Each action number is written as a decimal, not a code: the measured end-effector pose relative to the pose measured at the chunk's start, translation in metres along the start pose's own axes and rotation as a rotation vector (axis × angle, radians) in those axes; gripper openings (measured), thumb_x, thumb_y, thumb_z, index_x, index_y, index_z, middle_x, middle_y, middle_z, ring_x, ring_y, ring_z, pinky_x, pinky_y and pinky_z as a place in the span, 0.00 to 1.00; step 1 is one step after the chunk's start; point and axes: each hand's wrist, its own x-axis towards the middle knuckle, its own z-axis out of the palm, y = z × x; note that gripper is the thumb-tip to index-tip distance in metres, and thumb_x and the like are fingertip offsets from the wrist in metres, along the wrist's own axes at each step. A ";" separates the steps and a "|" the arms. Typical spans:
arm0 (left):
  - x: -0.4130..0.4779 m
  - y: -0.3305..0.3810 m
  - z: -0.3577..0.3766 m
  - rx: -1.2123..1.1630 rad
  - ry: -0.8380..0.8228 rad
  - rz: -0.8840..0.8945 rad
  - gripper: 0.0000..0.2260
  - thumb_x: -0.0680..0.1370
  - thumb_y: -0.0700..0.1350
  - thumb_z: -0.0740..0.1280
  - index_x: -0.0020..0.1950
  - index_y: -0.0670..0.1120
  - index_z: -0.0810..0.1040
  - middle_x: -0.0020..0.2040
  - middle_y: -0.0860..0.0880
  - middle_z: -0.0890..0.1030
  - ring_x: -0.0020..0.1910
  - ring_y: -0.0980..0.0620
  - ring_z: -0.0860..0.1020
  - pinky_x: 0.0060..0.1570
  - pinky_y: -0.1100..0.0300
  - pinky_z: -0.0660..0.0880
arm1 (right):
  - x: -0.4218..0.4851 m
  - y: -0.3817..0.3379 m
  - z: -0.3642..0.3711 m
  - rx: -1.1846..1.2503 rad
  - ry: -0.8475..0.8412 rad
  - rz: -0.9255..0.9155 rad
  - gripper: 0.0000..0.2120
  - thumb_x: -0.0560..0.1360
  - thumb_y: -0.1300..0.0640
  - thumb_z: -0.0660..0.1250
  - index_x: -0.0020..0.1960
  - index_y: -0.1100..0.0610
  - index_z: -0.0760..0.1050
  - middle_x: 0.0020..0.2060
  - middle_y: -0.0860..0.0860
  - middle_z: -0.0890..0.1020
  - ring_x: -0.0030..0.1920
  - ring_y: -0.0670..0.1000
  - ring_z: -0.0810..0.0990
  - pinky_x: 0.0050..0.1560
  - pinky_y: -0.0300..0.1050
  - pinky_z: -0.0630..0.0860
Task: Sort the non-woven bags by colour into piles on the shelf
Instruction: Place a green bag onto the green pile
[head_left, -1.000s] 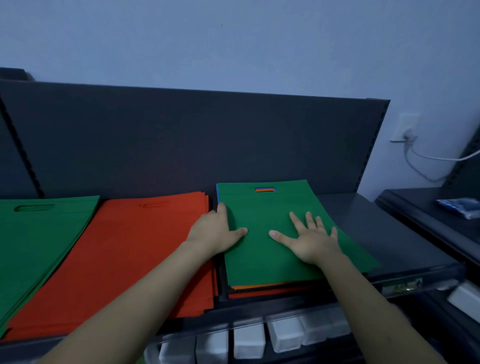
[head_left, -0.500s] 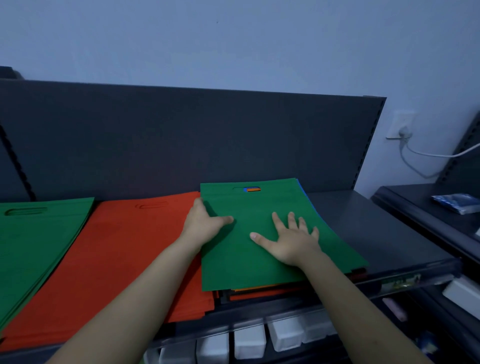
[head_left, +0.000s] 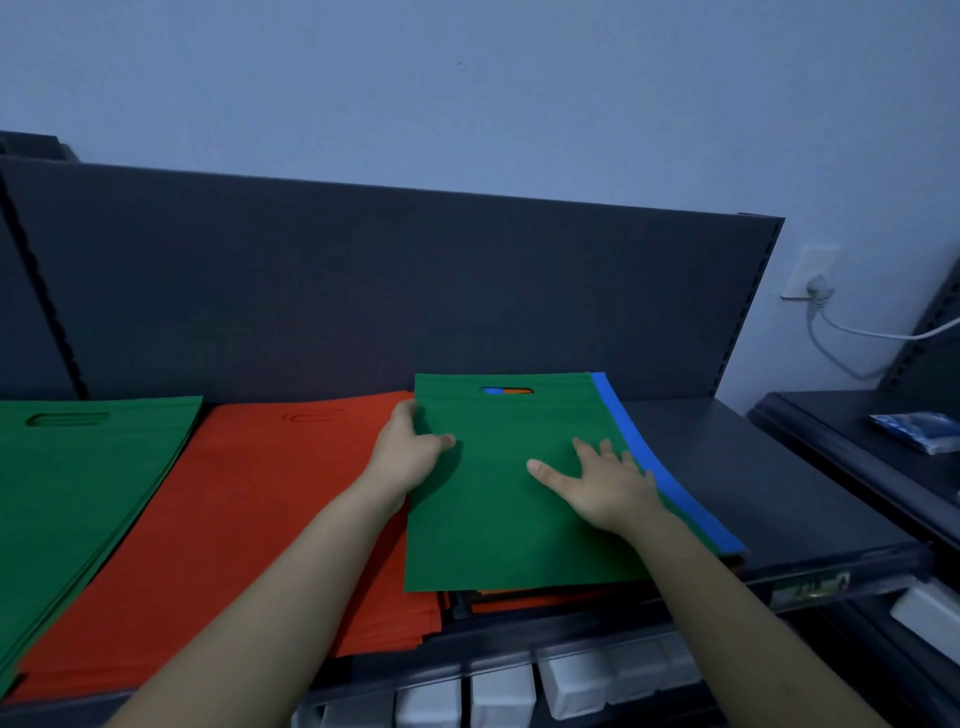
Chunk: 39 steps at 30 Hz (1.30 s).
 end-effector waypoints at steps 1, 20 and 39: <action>0.001 0.000 0.000 0.028 0.000 0.015 0.28 0.73 0.39 0.72 0.71 0.43 0.66 0.65 0.48 0.74 0.61 0.48 0.75 0.62 0.52 0.72 | 0.000 -0.001 -0.002 0.031 0.007 -0.006 0.46 0.70 0.24 0.53 0.79 0.50 0.50 0.78 0.55 0.49 0.77 0.60 0.50 0.74 0.63 0.50; -0.013 0.023 -0.043 -0.273 -0.228 -0.271 0.16 0.75 0.28 0.65 0.61 0.40 0.76 0.53 0.39 0.83 0.47 0.41 0.83 0.43 0.49 0.81 | 0.020 0.008 -0.025 1.094 0.101 0.171 0.25 0.71 0.66 0.72 0.67 0.64 0.71 0.61 0.59 0.79 0.58 0.61 0.79 0.61 0.62 0.75; -0.053 -0.033 -0.387 -0.003 0.073 -0.250 0.36 0.69 0.36 0.77 0.72 0.44 0.61 0.49 0.51 0.77 0.45 0.49 0.81 0.41 0.53 0.78 | -0.070 -0.303 0.067 1.204 -0.207 -0.117 0.22 0.71 0.68 0.73 0.63 0.63 0.73 0.48 0.59 0.83 0.41 0.55 0.84 0.35 0.45 0.81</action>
